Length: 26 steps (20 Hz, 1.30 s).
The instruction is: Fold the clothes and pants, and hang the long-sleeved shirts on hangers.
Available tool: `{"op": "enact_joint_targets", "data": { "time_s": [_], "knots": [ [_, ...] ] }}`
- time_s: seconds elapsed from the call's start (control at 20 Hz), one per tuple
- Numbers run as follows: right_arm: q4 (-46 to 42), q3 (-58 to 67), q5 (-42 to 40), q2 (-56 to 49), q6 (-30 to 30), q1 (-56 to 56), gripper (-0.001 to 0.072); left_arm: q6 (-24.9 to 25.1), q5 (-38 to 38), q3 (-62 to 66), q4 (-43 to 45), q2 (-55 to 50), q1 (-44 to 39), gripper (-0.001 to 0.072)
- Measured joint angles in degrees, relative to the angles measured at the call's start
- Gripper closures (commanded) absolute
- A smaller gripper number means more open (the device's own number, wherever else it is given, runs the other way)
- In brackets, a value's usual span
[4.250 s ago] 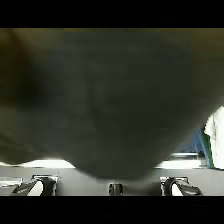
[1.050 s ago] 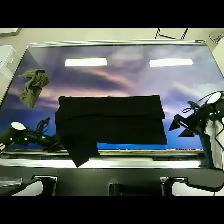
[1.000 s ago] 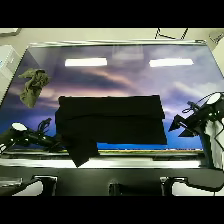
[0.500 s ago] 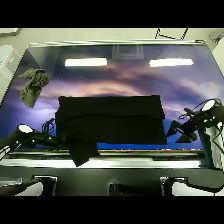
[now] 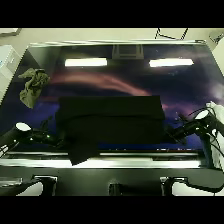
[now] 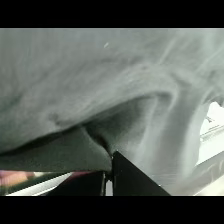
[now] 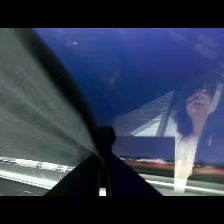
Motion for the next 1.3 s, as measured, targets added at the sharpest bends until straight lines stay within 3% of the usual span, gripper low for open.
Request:
{"op": "enact_joint_targets", "data": {
  "time_s": [0.25,0.45,0.95,1.0,1.05,1.1,1.15,1.2,1.3],
  "knots": [
    [1.8,8.2,2.1,0.8,-1.3,0.2,0.0679,-1.3,-4.5,11.5,3.3,0.3,1.5,0.0680],
    [3.0,18.7,-2.4,-0.4,1.7,4.0,0.0678,-3.9,-2.7,24.5,4.7,-2.4,0.7,0.0679],
    [7.0,35.0,-14.6,-17.2,8.8,8.7,0.0670,-11.2,-0.3,53.1,5.6,-27.8,-4.1,0.0658],
    [7.7,35.3,-15.3,-18.2,9.2,8.7,0.0608,-12.1,-0.4,54.0,5.7,-29.7,-4.3,0.0512],
    [8.1,35.5,-15.6,-18.9,9.3,8.8,0.0424,-12.9,-0.5,54.6,5.7,-31.1,-4.4,0.0260],
    [8.5,35.8,-15.9,-19.4,9.4,8.7,0.0196,-13.9,-0.9,55.1,5.7,-32.1,-4.4,0.0119],
    [8.8,36.2,-15.7,-19.7,9.4,8.4,0.0060,-14.2,-1.6,55.4,5.7,-32.8,-4.2,0.0111],
    [9.0,36.8,-14.9,-20.0,9.4,7.8,0.0017,-14.4,-2.5,55.6,5.6,-33.1,-3.9,0.0111],
    [9.1,37.8,-12.3,-20.3,8.9,5.4,-0.0002,-14.8,-5.2,55.9,5.7,-33.1,-2.6,0.0111]
  ]
}}
